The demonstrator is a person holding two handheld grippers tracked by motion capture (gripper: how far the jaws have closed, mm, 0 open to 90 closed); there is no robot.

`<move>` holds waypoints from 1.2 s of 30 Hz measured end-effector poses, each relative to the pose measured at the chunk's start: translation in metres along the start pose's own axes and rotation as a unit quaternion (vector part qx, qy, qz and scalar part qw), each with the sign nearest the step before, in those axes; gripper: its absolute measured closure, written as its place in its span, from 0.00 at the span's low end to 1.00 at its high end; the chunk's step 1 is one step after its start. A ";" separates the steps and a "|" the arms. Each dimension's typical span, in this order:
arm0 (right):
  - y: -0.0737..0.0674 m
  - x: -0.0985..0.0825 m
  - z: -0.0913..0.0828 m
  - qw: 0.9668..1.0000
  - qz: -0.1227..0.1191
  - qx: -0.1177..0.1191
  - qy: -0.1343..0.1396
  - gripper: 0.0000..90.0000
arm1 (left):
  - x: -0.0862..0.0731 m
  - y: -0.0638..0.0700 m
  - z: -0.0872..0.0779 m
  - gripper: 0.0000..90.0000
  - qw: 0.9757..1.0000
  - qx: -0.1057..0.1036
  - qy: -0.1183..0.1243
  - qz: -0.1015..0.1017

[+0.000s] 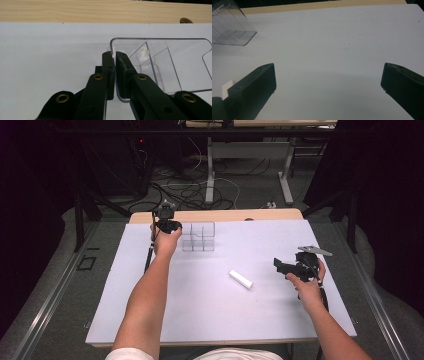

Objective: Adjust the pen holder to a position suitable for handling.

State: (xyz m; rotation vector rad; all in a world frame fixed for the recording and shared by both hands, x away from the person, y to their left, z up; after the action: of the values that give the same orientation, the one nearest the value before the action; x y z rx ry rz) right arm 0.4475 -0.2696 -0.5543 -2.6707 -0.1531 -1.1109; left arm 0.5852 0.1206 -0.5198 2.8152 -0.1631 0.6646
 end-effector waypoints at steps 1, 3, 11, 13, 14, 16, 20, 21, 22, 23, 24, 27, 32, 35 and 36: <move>0.000 0.000 0.000 1.000 0.000 0.000 0.000 0.00 | 0.000 0.001 0.000 0.96 1.000 -0.002 -0.001 0.001; 0.000 0.000 0.000 1.000 0.001 0.000 0.000 0.00 | -0.001 0.004 0.000 0.96 1.000 -0.005 -0.003 0.003; 0.000 0.000 0.001 1.000 0.001 0.001 -0.001 0.00 | -0.005 0.026 0.003 0.96 1.000 -0.013 -0.005 0.008; 0.000 0.000 0.001 1.000 0.001 0.001 -0.001 0.00 | -0.007 0.031 0.004 0.96 1.000 -0.013 -0.008 0.011; 0.000 -0.001 0.001 1.000 0.001 0.002 -0.001 0.00 | -0.007 0.035 0.004 0.96 1.000 -0.015 -0.006 0.006; 0.000 -0.001 0.002 1.000 0.001 0.002 -0.002 0.00 | -0.009 0.041 0.005 0.96 1.000 -0.017 -0.008 0.005; 0.001 -0.001 0.001 1.000 0.003 0.002 -0.002 0.00 | -0.013 0.052 0.006 0.96 1.000 -0.016 -0.010 0.002; 0.001 -0.001 0.001 1.000 0.002 0.002 -0.001 0.00 | -0.013 0.055 0.006 0.96 1.000 -0.017 -0.008 0.000; 0.001 -0.001 0.001 1.000 0.002 0.002 -0.001 0.00 | -0.013 0.058 0.007 0.96 1.000 -0.017 -0.005 0.001; 0.001 -0.001 0.001 1.000 0.003 0.002 -0.001 0.00 | -0.015 0.061 0.006 0.96 1.000 -0.015 -0.011 0.003; 0.001 -0.001 0.001 1.000 0.003 0.002 -0.001 0.00 | -0.015 0.064 0.007 0.96 1.000 -0.017 -0.009 0.001; 0.001 -0.001 0.001 1.000 0.004 0.002 -0.001 0.00 | -0.019 0.070 0.006 0.96 1.000 -0.017 -0.016 0.006; 0.002 -0.001 0.001 1.000 0.004 0.003 -0.002 0.00 | -0.021 0.075 0.006 0.96 1.000 -0.017 -0.016 0.006; 0.002 -0.001 0.002 1.000 0.004 0.002 -0.003 0.00 | -0.023 0.075 0.004 0.96 1.000 -0.016 -0.024 0.004; 0.002 -0.001 0.002 1.000 0.004 0.003 -0.003 0.00 | -0.024 0.076 0.004 0.96 0.999 -0.017 -0.028 0.002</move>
State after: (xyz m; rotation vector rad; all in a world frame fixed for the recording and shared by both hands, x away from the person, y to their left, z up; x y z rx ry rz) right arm 0.4481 -0.2708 -0.5567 -2.6680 -0.1450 -1.0984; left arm 0.5534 0.0480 -0.5179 2.8038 -0.1877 0.5787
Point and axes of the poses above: each handheld gripper's, and its own axes: z roughly forward along the jaws, x roughly out of its top, y roughly to its right, the point moved 7 cm from there along z, roughly forward along the jaws, and after that the axes turned 12 degrees about -y, right-handed, at the moved point
